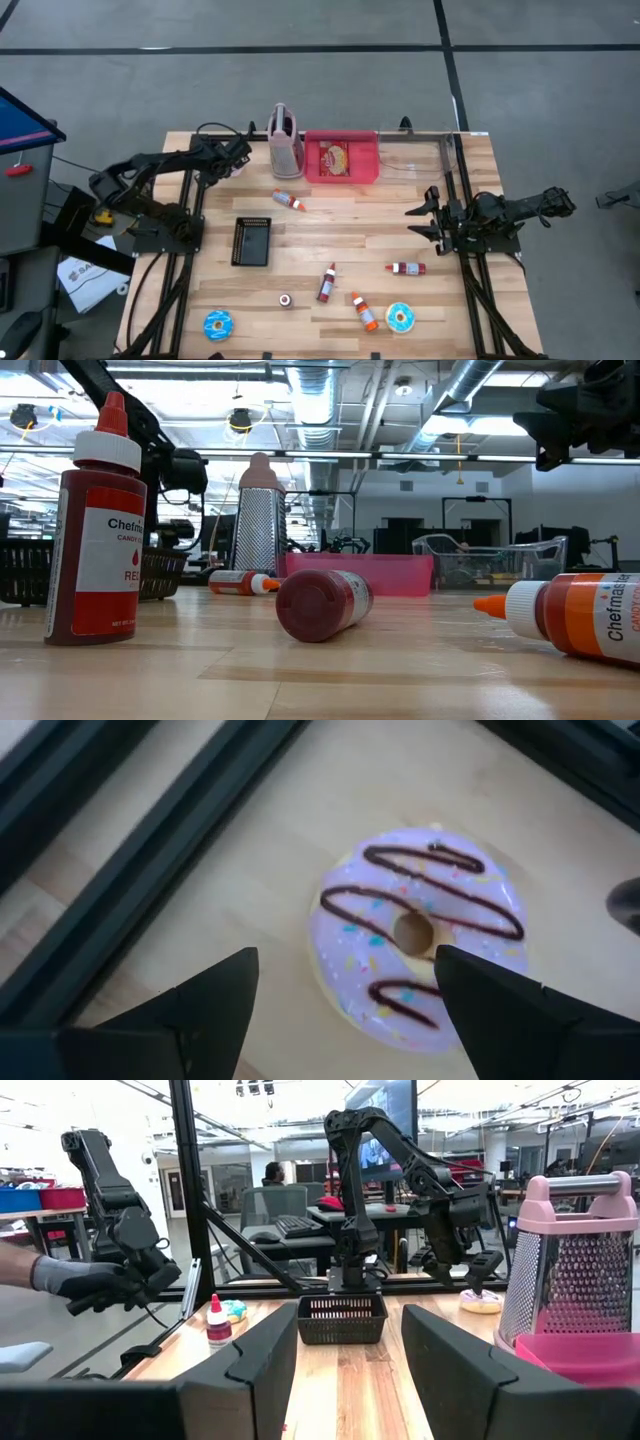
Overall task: Pick & Place Food Item
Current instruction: Put the purple donut into the black bin
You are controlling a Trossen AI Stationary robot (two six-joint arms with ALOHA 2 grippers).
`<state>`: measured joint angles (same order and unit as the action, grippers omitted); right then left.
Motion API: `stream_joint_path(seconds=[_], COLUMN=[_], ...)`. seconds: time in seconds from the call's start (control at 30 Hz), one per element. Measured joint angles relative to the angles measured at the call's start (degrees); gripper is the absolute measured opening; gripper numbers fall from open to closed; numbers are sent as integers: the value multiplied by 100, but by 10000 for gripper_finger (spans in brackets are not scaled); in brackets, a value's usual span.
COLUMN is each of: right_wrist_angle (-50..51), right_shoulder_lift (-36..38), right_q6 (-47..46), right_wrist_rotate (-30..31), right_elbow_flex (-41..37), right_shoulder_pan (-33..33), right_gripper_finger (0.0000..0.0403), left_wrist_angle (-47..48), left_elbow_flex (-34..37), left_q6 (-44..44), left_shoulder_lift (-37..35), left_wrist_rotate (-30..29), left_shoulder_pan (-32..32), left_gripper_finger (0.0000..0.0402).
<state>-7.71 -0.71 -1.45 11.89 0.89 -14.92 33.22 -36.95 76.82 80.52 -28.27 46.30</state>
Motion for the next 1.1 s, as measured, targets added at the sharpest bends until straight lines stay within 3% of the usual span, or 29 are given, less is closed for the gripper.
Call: stream_joint_path(seconds=[0.5,1.1], right_wrist_angle=[140,134], right_shoulder_lift=[0,0], right_q6=[-49,-48], right_wrist_rotate=[1,7], right_elbow_flex=[0,0], right_shoulder_pan=[-4,0], right_gripper_finger=[175,175], left_wrist_angle=[87,-680], left_elbow_flex=[80,310], left_q6=[46,-199], left_shoulder_lift=[64,64], left_wrist_rotate=[-72,341], left_shoulder_pan=[145,166], left_gripper_finger=[300,300])
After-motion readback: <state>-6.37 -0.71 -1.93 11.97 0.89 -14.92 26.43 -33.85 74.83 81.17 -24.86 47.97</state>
